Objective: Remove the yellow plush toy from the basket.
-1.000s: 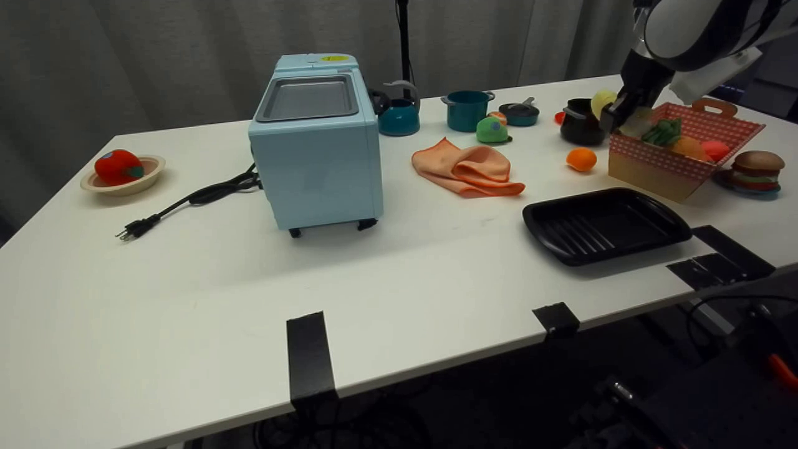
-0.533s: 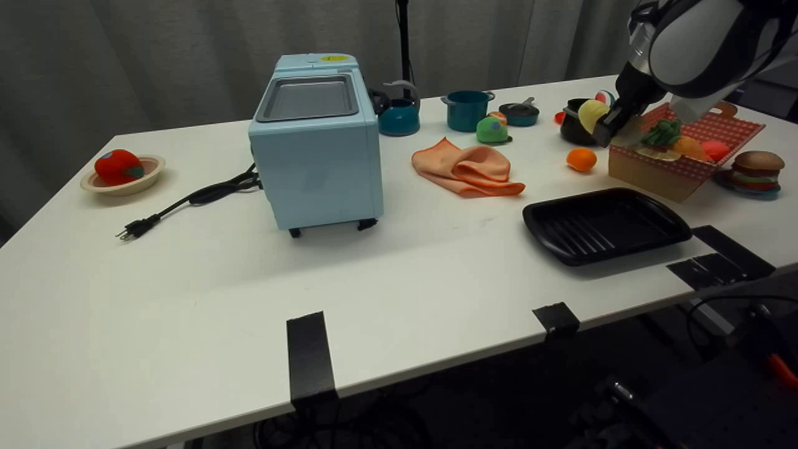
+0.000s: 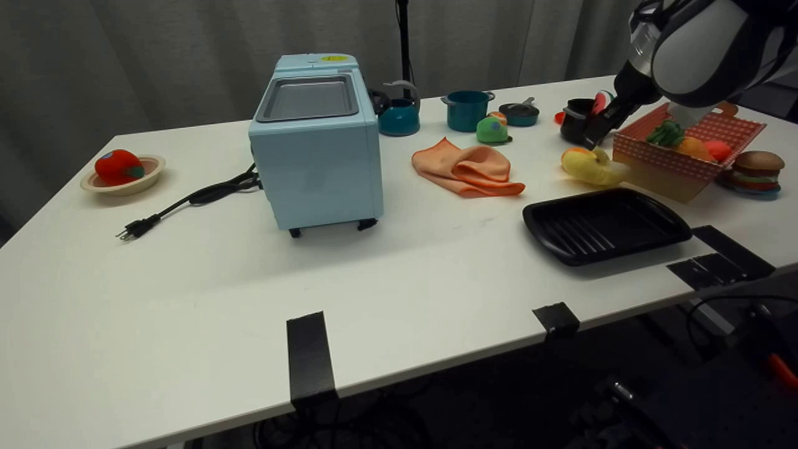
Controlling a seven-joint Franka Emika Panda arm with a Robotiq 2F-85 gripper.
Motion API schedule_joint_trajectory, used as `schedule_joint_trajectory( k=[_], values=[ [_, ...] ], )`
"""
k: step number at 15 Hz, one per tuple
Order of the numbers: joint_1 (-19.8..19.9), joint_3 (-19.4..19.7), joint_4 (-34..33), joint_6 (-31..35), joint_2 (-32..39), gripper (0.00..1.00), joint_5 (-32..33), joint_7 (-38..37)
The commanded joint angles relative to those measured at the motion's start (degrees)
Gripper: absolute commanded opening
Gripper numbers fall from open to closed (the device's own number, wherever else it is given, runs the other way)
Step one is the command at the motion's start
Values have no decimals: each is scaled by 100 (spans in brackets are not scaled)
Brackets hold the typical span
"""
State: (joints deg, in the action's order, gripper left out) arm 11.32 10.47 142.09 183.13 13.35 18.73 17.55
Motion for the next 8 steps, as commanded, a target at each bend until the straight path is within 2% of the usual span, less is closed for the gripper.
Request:
schedule_joint_trajectory(
  k=[1,8],
  values=[
    [330,-323,233,316,-174,100,4,160],
    [1172,-1181,330,689,-184,100,136,66]
  ],
)
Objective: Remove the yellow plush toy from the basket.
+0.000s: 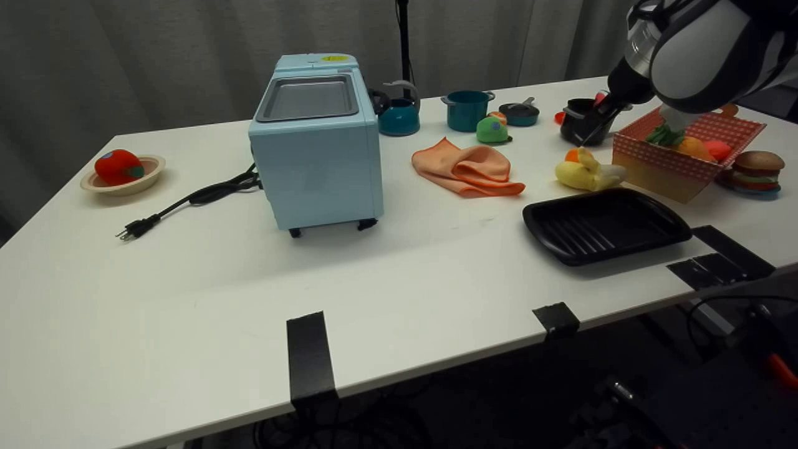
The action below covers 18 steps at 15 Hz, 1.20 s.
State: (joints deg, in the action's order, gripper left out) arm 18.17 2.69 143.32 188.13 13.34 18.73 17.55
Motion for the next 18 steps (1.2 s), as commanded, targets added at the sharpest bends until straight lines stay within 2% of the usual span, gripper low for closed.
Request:
schedule_joint_trajectory(
  k=[1,2,5,18],
  values=[
    [638,-539,206,177,-184,100,158,60],
    [257,-252,27,56,0,100,0,0],
    [460,-432,42,74,-1,100,1,0],
    [471,-447,43,74,-3,100,1,0]
  ],
)
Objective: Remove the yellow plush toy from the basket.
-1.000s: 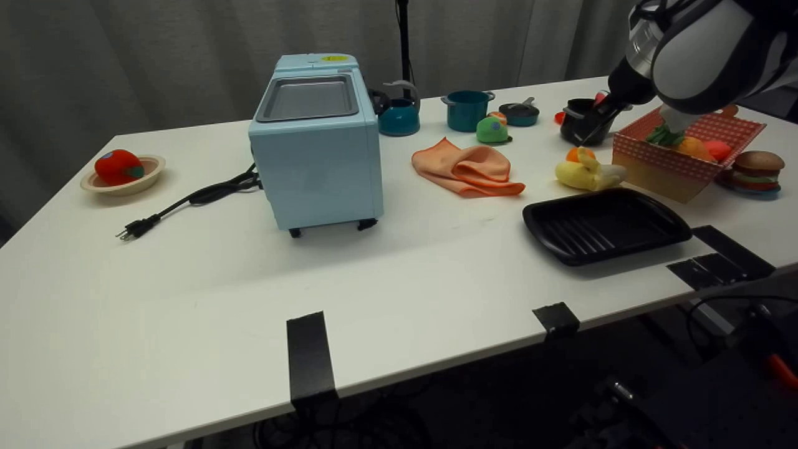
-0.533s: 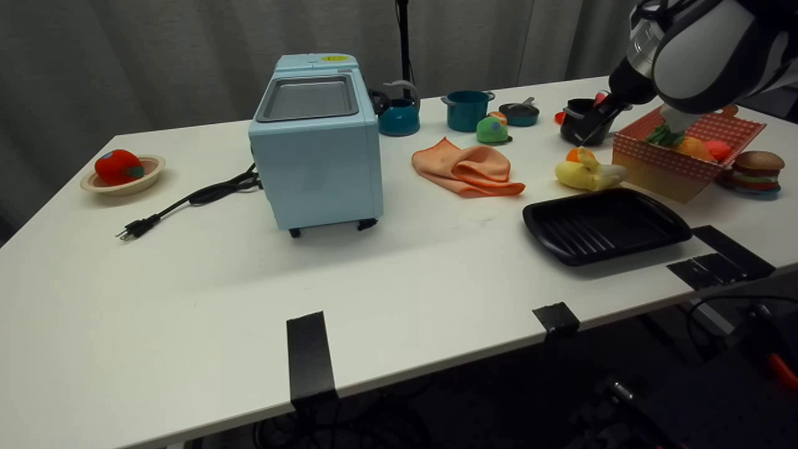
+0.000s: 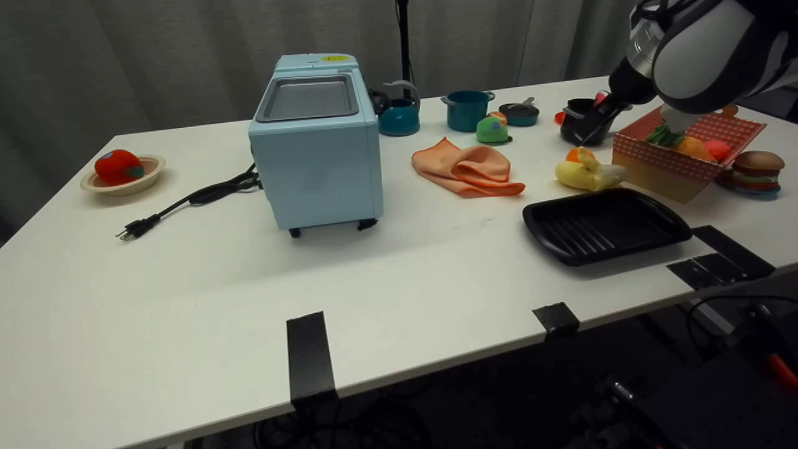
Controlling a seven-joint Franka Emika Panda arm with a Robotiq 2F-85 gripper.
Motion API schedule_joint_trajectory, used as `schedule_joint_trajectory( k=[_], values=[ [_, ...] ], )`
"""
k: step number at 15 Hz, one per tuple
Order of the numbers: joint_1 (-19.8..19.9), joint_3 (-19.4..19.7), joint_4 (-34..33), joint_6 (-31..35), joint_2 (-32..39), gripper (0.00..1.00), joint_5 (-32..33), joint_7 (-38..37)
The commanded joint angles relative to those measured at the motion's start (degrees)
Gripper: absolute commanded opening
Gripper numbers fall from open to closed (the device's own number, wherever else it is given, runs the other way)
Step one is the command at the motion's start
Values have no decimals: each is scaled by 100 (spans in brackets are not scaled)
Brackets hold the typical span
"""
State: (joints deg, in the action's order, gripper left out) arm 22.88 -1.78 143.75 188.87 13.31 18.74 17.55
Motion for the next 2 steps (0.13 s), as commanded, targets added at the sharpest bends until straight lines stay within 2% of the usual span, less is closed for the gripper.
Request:
schedule_joint_trajectory(
  k=[1,2],
  values=[
    [0,0,0,0,0,100,0,0],
    [0,0,0,0,0,100,0,0]
  ],
)
